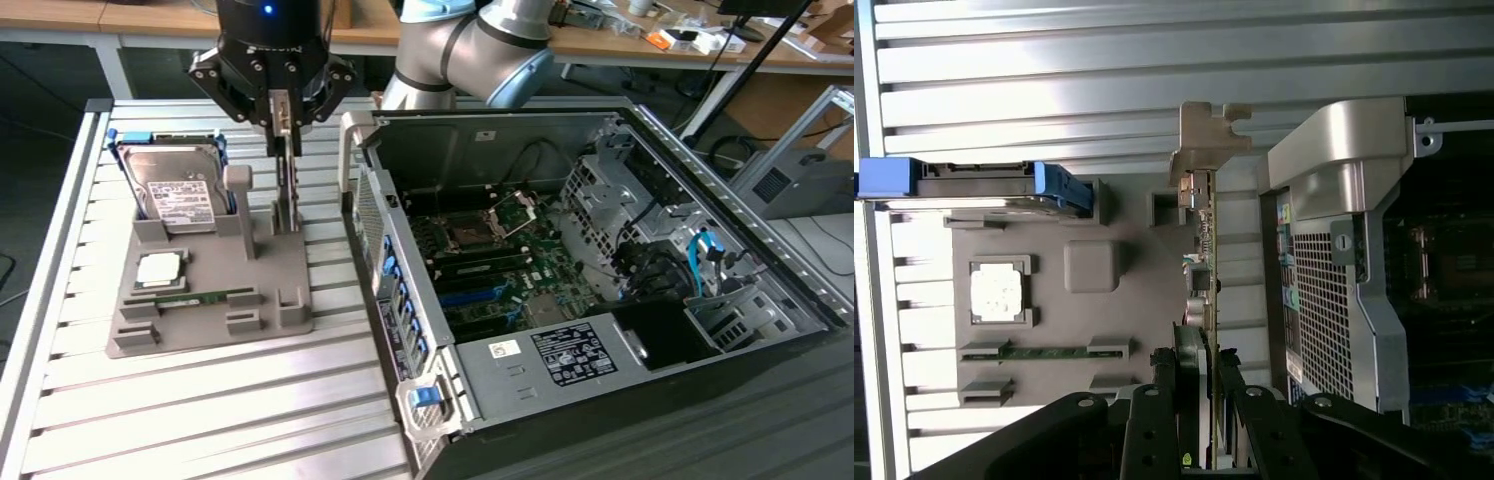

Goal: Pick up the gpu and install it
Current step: 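Pick up the gpu and move the gpu toward the slot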

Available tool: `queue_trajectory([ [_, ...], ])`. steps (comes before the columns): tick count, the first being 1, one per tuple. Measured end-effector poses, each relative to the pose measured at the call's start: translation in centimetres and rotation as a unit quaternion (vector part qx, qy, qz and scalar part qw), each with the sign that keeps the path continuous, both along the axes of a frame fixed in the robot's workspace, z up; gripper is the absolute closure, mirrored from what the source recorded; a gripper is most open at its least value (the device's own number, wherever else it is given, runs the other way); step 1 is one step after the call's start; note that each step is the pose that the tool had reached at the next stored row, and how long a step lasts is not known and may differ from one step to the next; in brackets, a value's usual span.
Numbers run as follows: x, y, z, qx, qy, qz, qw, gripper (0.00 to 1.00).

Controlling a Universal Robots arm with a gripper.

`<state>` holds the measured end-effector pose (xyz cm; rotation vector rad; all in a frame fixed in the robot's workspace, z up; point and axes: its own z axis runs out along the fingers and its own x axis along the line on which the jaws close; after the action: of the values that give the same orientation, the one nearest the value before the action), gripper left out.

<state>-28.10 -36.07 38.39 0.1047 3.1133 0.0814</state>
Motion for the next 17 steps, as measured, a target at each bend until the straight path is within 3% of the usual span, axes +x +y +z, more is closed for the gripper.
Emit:
queue_trajectory([
  [17, 0.0, 0.00, 1.22, 0.0003, 0.0000, 0.000, 1.0000, 0.73],
])
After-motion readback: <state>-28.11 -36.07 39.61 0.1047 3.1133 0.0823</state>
